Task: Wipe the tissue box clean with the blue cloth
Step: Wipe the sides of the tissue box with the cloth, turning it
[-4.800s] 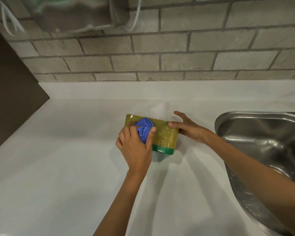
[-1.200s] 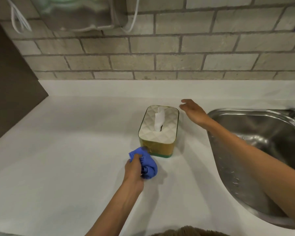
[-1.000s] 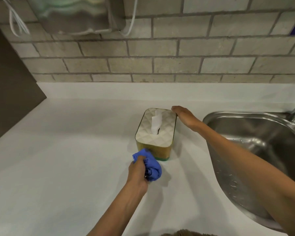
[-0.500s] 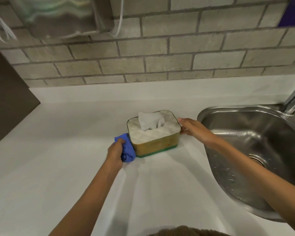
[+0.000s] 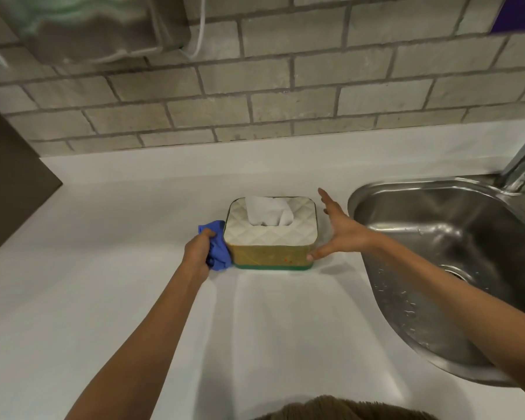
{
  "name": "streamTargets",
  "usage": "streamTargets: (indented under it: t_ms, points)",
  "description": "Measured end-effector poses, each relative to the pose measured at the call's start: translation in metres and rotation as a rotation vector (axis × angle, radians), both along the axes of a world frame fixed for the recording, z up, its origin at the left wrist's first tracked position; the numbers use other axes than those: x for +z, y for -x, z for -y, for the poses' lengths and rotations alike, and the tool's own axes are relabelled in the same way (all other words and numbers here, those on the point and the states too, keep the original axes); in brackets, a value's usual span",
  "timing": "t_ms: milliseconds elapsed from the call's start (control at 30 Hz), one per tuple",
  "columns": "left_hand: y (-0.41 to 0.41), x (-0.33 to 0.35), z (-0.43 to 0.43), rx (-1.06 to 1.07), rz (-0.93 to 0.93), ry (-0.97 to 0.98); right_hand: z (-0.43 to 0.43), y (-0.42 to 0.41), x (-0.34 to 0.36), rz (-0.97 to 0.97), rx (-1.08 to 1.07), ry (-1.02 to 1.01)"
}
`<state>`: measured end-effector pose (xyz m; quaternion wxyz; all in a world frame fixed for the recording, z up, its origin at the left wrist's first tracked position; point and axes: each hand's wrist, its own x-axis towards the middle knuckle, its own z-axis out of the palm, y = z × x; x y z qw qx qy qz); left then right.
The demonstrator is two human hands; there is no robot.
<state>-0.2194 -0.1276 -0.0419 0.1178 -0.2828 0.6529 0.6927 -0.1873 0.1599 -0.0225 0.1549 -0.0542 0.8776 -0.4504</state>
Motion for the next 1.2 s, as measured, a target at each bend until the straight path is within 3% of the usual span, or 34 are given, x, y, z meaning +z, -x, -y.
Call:
streamTargets:
  t_ms: [233, 600, 733, 867, 1000, 1100, 1200]
  points:
    - [-0.011, 0.004, -0.004, -0.018, -0.001, -0.018, 0.008, 0.030, 0.000, 0.021, 0.117, -0.018]
    - [-0.016, 0.030, -0.013, 0.089, -0.162, -0.155, 0.013, 0.040, -0.008, 0.210, -0.139, 0.356]
    - [-0.019, 0.036, -0.019, 0.125, -0.273, -0.130, 0.014, 0.042, -0.006, 0.246, -0.099, 0.400]
    - [-0.023, 0.046, -0.027, 0.147, -0.387, 0.043, 0.016, 0.045, -0.006, 0.249, -0.195, 0.413]
    - [-0.043, 0.051, -0.035, 0.144, -0.671, 0.283, 0.019, 0.047, -0.007, 0.249, -0.266, 0.421]
    - [-0.068, 0.050, -0.047, 0.032, -0.934, 0.508, 0.019, 0.046, -0.009, 0.269, -0.268, 0.456]
    - [-0.081, 0.042, -0.065, -0.190, -1.056, 0.836, 0.019, 0.046, -0.010, 0.271, -0.272, 0.510]
